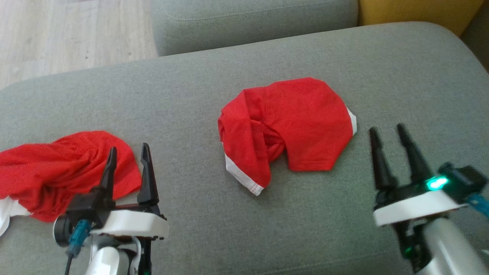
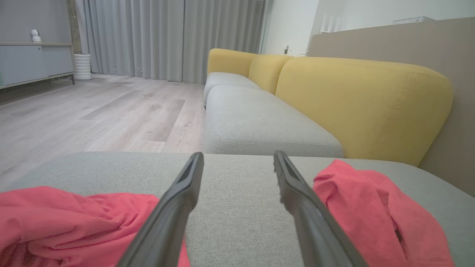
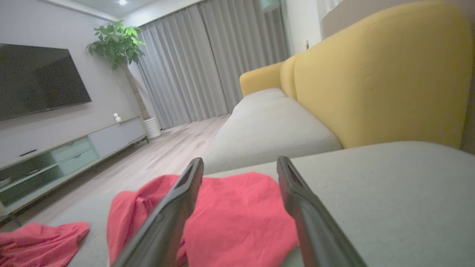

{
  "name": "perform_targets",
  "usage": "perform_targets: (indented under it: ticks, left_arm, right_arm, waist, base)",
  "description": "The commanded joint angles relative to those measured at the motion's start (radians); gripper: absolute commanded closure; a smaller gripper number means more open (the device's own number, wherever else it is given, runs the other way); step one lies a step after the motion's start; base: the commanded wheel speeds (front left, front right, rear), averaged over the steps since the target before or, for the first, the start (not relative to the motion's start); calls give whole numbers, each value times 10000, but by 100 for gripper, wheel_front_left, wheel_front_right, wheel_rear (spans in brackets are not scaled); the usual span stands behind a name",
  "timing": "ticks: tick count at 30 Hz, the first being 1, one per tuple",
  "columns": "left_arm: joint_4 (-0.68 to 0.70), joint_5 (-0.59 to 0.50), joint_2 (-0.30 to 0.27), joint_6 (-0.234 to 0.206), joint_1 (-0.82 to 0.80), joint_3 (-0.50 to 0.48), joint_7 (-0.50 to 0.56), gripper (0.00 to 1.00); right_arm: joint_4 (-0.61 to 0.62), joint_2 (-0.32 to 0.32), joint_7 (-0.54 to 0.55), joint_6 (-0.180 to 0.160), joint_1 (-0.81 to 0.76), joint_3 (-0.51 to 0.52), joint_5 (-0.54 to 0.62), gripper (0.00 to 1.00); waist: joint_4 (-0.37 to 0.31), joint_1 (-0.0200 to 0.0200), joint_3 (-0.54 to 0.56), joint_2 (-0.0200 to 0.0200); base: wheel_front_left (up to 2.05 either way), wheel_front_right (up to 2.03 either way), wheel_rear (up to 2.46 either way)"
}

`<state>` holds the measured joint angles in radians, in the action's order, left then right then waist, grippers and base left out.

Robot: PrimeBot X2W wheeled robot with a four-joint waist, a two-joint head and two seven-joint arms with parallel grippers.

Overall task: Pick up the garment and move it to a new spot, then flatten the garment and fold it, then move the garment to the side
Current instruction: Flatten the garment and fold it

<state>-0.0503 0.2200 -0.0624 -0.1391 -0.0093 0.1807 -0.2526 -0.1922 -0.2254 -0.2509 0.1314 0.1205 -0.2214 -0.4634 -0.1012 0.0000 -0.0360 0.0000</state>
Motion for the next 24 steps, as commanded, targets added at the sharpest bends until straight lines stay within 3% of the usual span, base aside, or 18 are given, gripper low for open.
perform_targets:
  ticks: [1, 6, 10, 14, 22, 23, 24]
  left_arm:
    - [271, -100, -32, 36, -304, -438, -91, 0]
    - [251, -104, 2, 60, -348, -499, -91, 0]
    - [171, -36, 50, 126, -377, -410, -91, 0]
    - [102, 15, 77, 138, -395, -344, -91, 0]
    - [13, 67, 104, 143, -497, -312, -91, 0]
    - [0, 70, 106, 146, -501, -319, -91, 0]
    - [-8, 70, 108, 144, -501, -329, -91, 0]
  right_arm:
    - [94, -35, -56, -7, 225, -552, -201, 0]
    - [-377, -80, 1067, -7, 629, -2090, -1346, 0]
    - [-1123, -120, 3462, -7, 1170, -3361, -3039, 0]
    - [-1551, -197, 4586, -7, 1418, -3772, -3872, 0]
    - [-2082, -252, 4723, -7, 1671, -4123, -4444, 0]
    - [-2124, -270, 4665, -7, 1701, -4202, -4460, 5]
    - [-2154, -287, 4603, -7, 1730, -4287, -4480, 56]
  waist:
    - [63, 0, 28, 0]
    - [390, 0, 19, 0]
    - [1010, 0, 36, 0]
    - [1471, 0, -13, 0]
    - [2128, 0, -203, 0]
    - [2171, 0, -214, 0]
    - [2198, 0, -223, 0]
  base:
    - [0, 0, 0]
    - [0, 0, 0]
    - [0, 0, 0]
    - [0, 0, 0]
    - [0, 0, 0]
    - [0, 0, 0]
    - [0, 0, 0]
